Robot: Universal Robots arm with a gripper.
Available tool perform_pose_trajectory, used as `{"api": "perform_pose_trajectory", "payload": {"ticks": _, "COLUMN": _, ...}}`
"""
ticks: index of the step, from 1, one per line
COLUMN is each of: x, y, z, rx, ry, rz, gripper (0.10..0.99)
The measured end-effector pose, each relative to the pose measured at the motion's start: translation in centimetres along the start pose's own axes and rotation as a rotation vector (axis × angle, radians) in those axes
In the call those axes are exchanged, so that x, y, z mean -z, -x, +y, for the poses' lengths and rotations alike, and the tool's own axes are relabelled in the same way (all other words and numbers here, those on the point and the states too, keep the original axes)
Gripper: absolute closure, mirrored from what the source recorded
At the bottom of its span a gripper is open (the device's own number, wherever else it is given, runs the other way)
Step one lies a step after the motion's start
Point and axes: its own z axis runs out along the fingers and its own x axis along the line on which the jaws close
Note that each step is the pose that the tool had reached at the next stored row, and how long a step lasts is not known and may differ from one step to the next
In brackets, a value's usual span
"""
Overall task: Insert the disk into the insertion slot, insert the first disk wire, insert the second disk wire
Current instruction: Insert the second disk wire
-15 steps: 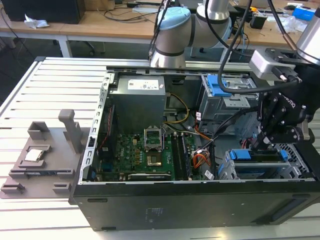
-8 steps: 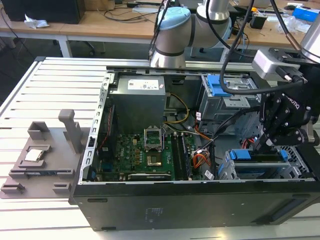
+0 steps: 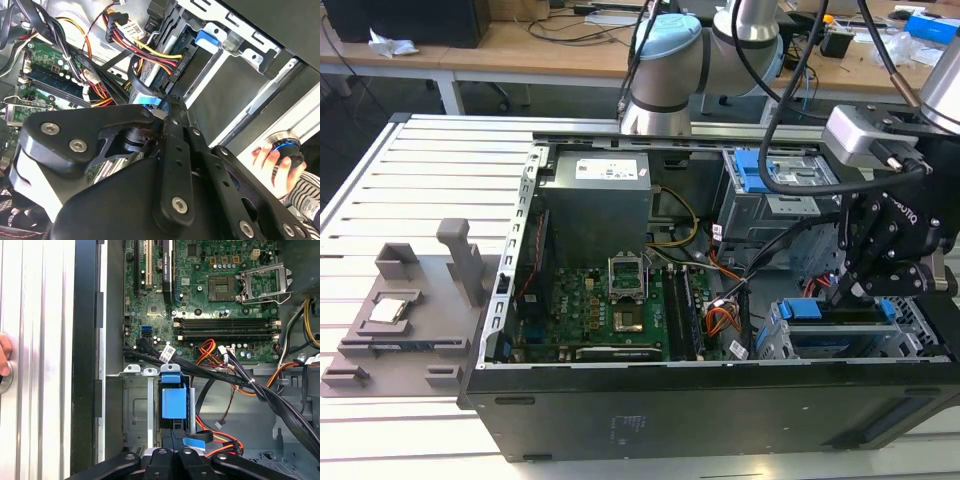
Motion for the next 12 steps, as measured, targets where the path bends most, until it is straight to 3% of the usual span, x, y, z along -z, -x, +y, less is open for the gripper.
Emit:
{"api": "perform_pose_trajectory", "payload": {"ticks": 2, "x": -0.01, "y": 0.0, "z": 0.0, "rx": 0.0, "ry": 0.0, "rz": 0.0, "gripper": 0.973}}
{"api": "perform_pose_trajectory", "payload": {"ticks": 3, "x": 0.0, "y": 0.0, "z": 0.0, "rx": 0.0, "ry": 0.0, "rz": 0.0001, "gripper": 0.91}}
{"api": "perform_pose_trajectory", "payload": {"ticks": 7, "x": 0.98, "y": -0.09, "z": 0.08, "rx": 0.0, "ry": 0.0, "rz": 0.002, "gripper": 0.91}}
{"api": "perform_pose_trajectory", "payload": {"ticks": 12, "x": 1.0, "y": -0.09, "z": 0.09, "rx": 0.0, "ry": 0.0, "rz": 0.0021, "gripper": 0.898}}
